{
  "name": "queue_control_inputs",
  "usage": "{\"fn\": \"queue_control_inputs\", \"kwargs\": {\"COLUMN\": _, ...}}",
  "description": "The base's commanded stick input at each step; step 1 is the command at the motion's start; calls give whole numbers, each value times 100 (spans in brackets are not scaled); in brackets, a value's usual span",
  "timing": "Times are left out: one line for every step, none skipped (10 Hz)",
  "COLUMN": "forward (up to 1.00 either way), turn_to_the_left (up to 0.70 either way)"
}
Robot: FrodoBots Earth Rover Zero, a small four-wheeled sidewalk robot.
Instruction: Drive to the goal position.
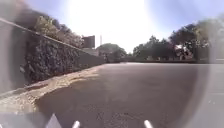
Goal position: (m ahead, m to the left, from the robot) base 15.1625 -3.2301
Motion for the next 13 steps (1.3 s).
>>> {"fn": "queue_control_inputs", "kwargs": {"forward": 100, "turn_to_the_left": 0}}
{"fn": "queue_control_inputs", "kwargs": {"forward": 100, "turn_to_the_left": 0}}
{"fn": "queue_control_inputs", "kwargs": {"forward": 100, "turn_to_the_left": 0}}
{"fn": "queue_control_inputs", "kwargs": {"forward": 100, "turn_to_the_left": 0}}
{"fn": "queue_control_inputs", "kwargs": {"forward": 100, "turn_to_the_left": 0}}
{"fn": "queue_control_inputs", "kwargs": {"forward": 100, "turn_to_the_left": 0}}
{"fn": "queue_control_inputs", "kwargs": {"forward": 100, "turn_to_the_left": 0}}
{"fn": "queue_control_inputs", "kwargs": {"forward": 100, "turn_to_the_left": 0}}
{"fn": "queue_control_inputs", "kwargs": {"forward": 100, "turn_to_the_left": 0}}
{"fn": "queue_control_inputs", "kwargs": {"forward": 100, "turn_to_the_left": 0}}
{"fn": "queue_control_inputs", "kwargs": {"forward": 100, "turn_to_the_left": 0}}
{"fn": "queue_control_inputs", "kwargs": {"forward": 100, "turn_to_the_left": 0}}
{"fn": "queue_control_inputs", "kwargs": {"forward": 100, "turn_to_the_left": 0}}
